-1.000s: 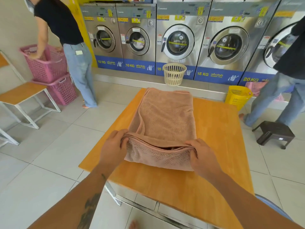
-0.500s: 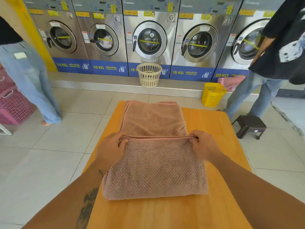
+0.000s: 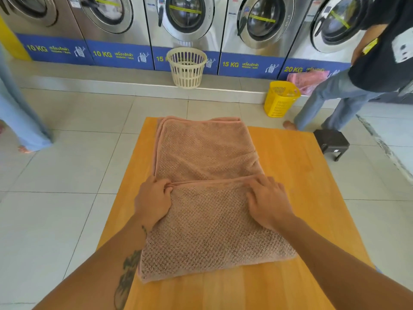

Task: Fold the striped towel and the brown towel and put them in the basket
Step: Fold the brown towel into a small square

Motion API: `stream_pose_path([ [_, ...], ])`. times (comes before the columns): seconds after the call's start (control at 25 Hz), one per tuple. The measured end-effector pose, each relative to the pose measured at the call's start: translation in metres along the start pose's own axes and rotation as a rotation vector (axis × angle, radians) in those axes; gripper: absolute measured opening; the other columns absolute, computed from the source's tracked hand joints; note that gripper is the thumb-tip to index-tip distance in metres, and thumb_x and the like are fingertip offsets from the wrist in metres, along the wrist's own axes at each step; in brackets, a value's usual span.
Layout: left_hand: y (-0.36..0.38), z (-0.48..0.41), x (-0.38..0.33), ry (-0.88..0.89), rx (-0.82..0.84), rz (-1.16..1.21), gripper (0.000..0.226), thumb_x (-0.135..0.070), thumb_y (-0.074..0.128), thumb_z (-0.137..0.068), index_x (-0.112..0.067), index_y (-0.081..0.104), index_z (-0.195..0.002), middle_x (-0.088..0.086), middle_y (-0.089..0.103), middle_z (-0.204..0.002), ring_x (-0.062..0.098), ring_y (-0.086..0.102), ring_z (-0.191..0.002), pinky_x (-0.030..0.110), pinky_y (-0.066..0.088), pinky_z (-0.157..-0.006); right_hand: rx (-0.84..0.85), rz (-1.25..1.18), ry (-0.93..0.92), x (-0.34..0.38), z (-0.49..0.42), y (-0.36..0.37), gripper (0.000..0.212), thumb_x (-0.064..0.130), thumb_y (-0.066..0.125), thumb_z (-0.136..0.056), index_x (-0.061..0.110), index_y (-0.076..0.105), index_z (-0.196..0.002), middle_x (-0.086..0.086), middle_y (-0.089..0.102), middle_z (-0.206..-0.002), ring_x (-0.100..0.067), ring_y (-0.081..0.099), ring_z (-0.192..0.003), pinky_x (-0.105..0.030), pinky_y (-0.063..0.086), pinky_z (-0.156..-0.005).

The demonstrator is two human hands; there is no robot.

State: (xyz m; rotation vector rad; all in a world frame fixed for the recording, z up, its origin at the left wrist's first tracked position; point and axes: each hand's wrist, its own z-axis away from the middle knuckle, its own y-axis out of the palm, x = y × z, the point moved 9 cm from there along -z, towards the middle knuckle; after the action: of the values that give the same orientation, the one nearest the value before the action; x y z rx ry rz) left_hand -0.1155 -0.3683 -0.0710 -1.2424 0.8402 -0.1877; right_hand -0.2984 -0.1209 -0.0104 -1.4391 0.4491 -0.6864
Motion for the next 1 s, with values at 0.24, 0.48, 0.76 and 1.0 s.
stream_pose_path([
  [0.24, -0.038, 0.041, -0.047, 0.242, -0.200, -0.094, 0.022, -0.017, 0.054, -0.091, -0.023, 0.067, -0.108, -0.002, 0.054, -0.107, 0.022, 0.050, -0.102, 0.044, 0.041, -0.093, 0.205, -0.039, -0.029, 0.013, 0.030, 0.016, 0.056, 0.043, 0.036, -0.100, 0.029, 0.027, -0.153, 0.007, 0.026, -0.160, -0.019, 0.019, -0.148, -0.050, 0.013, -0.119],
  [0.48, 0.000, 0.154, -0.088, 0.432, 0.232, -0.146, 0.063, -0.068, 0.043, -0.084, -0.040, 0.043, -0.140, -0.018, 0.038, -0.138, 0.009, 0.029, -0.134, 0.045, 0.017, -0.116, 0.293, -0.072, -0.294, 0.019, 0.099, 0.024, 0.079, 0.062, 0.047, -0.084, 0.037, 0.019, -0.154, 0.010, 0.017, -0.160, -0.017, 0.013, -0.148, -0.042, 0.004, -0.122],
  [0.76, 0.028, 0.186, -0.061, 0.077, 0.330, -0.513, 0.092, -0.032, 0.055, -0.094, -0.042, -0.015, -0.153, 0.003, -0.019, -0.165, 0.028, -0.006, -0.153, 0.049, 0.003, -0.123, 0.159, 0.198, -0.386, 0.001, 0.119, 0.037, 0.085, 0.025, 0.062, -0.087, 0.035, 0.010, -0.154, -0.001, 0.024, -0.159, -0.025, 0.029, -0.144, -0.042, 0.025, -0.118],
  [1.0, -0.006, 0.218, -0.081, 0.109, 0.313, -0.263, 0.060, -0.030, 0.054, -0.083, -0.054, 0.041, -0.136, -0.017, 0.061, -0.120, 0.015, 0.059, -0.106, 0.029, 0.049, -0.081, 0.113, -0.048, -0.428, -0.017, 0.131, -0.016, 0.061, 0.019, 0.053, -0.084, 0.038, 0.040, -0.141, 0.009, 0.053, -0.127, -0.020, 0.057, -0.109, -0.030, 0.049, -0.083],
])
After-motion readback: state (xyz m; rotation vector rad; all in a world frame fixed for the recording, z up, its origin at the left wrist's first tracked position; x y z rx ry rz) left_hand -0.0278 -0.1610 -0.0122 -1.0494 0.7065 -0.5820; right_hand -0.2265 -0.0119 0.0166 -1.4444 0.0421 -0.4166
